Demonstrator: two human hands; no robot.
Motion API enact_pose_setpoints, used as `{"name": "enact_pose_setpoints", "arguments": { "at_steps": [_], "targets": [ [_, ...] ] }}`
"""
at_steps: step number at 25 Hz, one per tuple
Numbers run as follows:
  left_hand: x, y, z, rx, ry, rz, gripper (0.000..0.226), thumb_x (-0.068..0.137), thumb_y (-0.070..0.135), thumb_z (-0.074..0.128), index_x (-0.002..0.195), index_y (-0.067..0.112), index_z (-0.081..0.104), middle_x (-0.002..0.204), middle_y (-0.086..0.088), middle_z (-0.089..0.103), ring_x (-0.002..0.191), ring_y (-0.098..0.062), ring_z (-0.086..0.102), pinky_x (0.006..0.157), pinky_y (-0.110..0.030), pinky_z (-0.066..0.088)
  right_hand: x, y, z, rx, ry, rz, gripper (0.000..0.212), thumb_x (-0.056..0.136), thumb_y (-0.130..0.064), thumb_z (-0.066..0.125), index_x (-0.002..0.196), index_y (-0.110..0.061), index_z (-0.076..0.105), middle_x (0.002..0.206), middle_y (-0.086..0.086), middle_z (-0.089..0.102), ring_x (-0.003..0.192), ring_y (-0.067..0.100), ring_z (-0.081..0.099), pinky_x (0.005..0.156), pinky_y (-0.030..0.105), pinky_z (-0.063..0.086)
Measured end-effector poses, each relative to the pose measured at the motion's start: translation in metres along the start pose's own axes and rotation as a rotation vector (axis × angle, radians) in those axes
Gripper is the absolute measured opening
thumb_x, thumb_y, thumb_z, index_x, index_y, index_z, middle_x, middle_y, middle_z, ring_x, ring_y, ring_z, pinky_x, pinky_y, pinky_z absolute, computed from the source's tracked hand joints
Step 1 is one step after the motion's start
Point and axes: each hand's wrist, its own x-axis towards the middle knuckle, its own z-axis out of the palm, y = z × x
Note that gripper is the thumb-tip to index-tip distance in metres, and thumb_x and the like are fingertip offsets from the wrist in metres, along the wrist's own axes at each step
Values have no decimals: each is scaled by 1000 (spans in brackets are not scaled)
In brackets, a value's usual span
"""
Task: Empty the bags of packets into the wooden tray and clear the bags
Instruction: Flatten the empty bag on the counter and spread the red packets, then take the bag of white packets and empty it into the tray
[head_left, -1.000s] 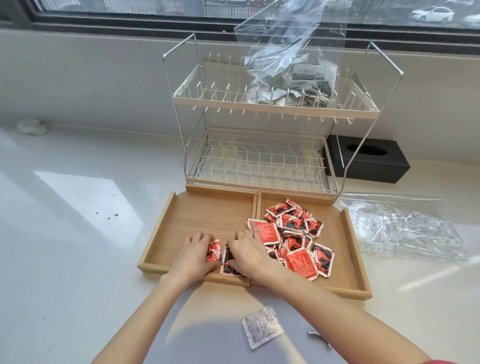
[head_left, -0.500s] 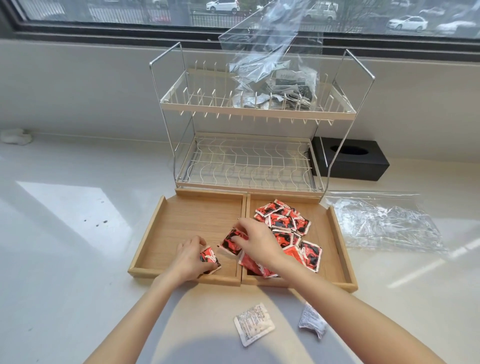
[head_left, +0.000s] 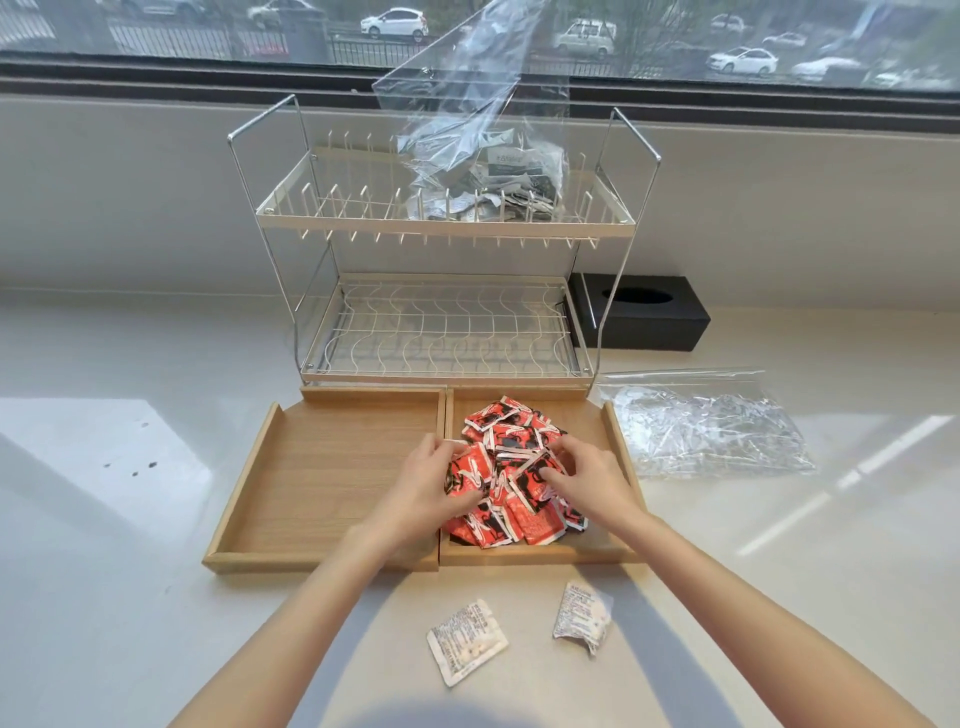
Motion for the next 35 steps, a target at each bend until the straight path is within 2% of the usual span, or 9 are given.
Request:
{"name": "enact_pose_setpoints", "arguments": {
  "at_steps": [1, 3, 6, 10, 13, 17, 21, 27, 35],
  "targets": [
    [2, 3, 7, 90, -20, 46, 59, 79, 32, 64, 131, 14, 41, 117, 0, 43, 114, -16, 44, 99, -23, 38, -3, 4, 0, -21, 4, 7, 26, 88, -18, 55, 113, -11, 57, 96, 4, 63, 67, 4, 51, 53, 9, 39],
    [5, 6, 17, 261, -47, 97, 59, 82, 37, 58, 134, 19, 37, 131, 0, 42, 124, -17, 36, 105, -32, 28, -6, 10, 3, -64, 17, 0, 26, 88, -19, 54, 114, -13, 58, 103, 6, 67, 77, 12, 58, 63, 17, 47],
    [6, 5, 22, 346, -74, 113, 57, 86, 38, 51, 137, 21, 33, 139, 1, 39, 129, -17, 30, 105, -33, 24, -6, 14, 4, -121, 27, -12, 26, 88, -21, 53, 112, -16, 59, 110, 4, 68, 98, 18, 62, 83, 35, 51],
    [7, 10, 12, 351, -72, 124, 56, 88, 36, 49, 138, 20, 32, 144, 1, 36, 134, -16, 28, 108, -34, 22, -3, 9, -2, -150, 4, -34, 32, 88, -26, 54, 119, -17, 57, 118, 2, 65, 106, 18, 60, 92, 38, 49],
    [16, 19, -8, 365, -32, 138, 56, 88, 37, 48, 139, 19, 31, 145, 1, 37, 134, -15, 31, 110, -37, 23, 4, 0, -17, -234, -5, -104, 45, 88, -32, 53, 130, -18, 48, 132, 3, 57, 119, 19, 53, 102, 42, 42],
    [34, 45, -49, 414, 75, 191, 56, 89, 38, 46, 139, 18, 31, 145, -1, 38, 134, -16, 34, 112, -39, 25, 21, -29, -53, -402, 54, -244, 60, 87, -41, 52, 141, -21, 31, 147, 2, 38, 137, 18, 31, 116, 44, 20],
    [55, 78, -101, 439, 225, 280, 51, 90, 36, 43, 137, 16, 35, 143, -3, 42, 132, -17, 37, 111, -39, 28, 36, -68, -102, -460, 162, -353, 63, 87, -41, 51, 142, -23, 26, 152, 1, 28, 142, 17, 20, 117, 42, 14],
    [90, 121, -178, 428, 355, 292, 51, 91, 35, 42, 137, 14, 34, 143, -6, 42, 130, -21, 40, 106, -38, 31, 68, -127, -169, -421, 282, -458, 59, 88, -35, 51, 141, -18, 31, 150, 5, 34, 138, 20, 30, 113, 37, 23],
    [153, 113, -219, 310, 271, 31, 60, 91, 39, 42, 140, 10, 25, 149, -12, 31, 136, -27, 30, 110, -42, 27, 138, -151, -199, -240, 233, -319, 69, 90, -34, 51, 145, -10, 17, 152, 10, 27, 139, 24, 27, 112, 35, 23]
  ]
}}
